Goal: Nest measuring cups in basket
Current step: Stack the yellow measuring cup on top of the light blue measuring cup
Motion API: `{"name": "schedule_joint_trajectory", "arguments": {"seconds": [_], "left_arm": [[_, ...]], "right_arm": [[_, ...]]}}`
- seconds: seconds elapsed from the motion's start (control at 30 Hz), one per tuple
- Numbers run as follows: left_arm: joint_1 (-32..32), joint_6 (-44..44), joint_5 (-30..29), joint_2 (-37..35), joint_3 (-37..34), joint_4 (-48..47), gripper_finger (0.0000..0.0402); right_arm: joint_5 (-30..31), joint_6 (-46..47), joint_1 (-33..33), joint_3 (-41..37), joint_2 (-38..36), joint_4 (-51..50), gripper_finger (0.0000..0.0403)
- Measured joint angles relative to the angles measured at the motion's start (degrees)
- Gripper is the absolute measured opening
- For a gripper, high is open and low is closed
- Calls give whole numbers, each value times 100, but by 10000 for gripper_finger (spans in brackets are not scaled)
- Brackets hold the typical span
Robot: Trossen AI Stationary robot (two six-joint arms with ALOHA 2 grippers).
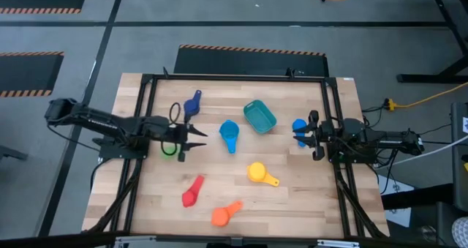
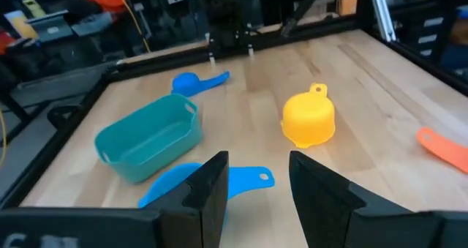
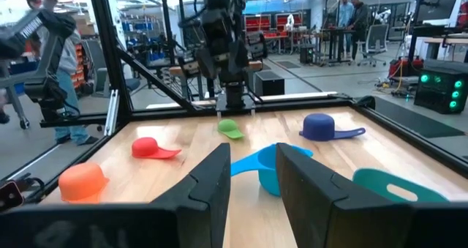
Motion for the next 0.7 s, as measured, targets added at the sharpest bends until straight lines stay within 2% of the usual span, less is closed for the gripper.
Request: {"name": "schedule_joint_trajectory", "arguments": {"seconds": [0.1, 0.3, 0.5, 0.7], "left_arm": [[1, -134, -41, -212, -396, 383, 138], [1, -293, -63, -549, -947, 888, 138], [1, -325, -118, -649, -1152, 1110, 138], [1, -409, -133, -645, -1154, 1141, 138]], "right_arm": [[-1, 91, -1, 0, 1, 128, 115], [-53, 876, -1, 77, 4, 699, 115], [-162, 969, 2, 932, 188, -8, 115], [-402, 1508, 26, 2052, 920, -1341, 115]]}}
